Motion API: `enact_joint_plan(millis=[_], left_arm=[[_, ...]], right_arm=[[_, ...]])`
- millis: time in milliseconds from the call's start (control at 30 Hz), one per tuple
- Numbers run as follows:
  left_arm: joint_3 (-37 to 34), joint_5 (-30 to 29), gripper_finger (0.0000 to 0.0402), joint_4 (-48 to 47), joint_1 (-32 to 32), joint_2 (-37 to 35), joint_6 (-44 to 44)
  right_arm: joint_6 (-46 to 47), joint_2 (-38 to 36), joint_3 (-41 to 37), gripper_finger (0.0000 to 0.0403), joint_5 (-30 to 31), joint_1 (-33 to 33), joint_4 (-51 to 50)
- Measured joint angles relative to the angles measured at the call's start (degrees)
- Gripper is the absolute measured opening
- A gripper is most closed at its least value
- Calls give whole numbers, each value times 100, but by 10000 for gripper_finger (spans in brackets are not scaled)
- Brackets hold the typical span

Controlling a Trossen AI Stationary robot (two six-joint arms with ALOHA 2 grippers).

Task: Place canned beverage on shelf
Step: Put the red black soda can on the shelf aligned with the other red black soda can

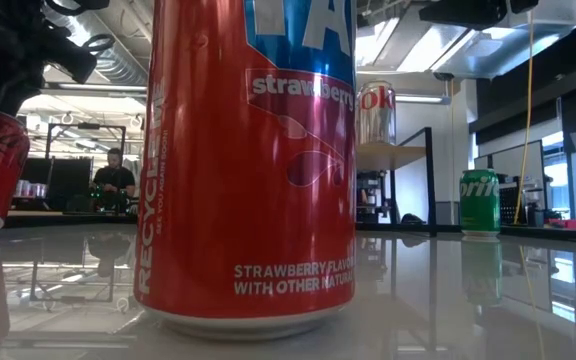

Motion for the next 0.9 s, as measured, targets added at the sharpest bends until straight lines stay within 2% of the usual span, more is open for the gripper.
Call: enact_joint_plan(millis=[900], left_arm=[[0,1,320,162,0,0,-11]], right_arm=[[-4,0,0,381,0,1,2]])
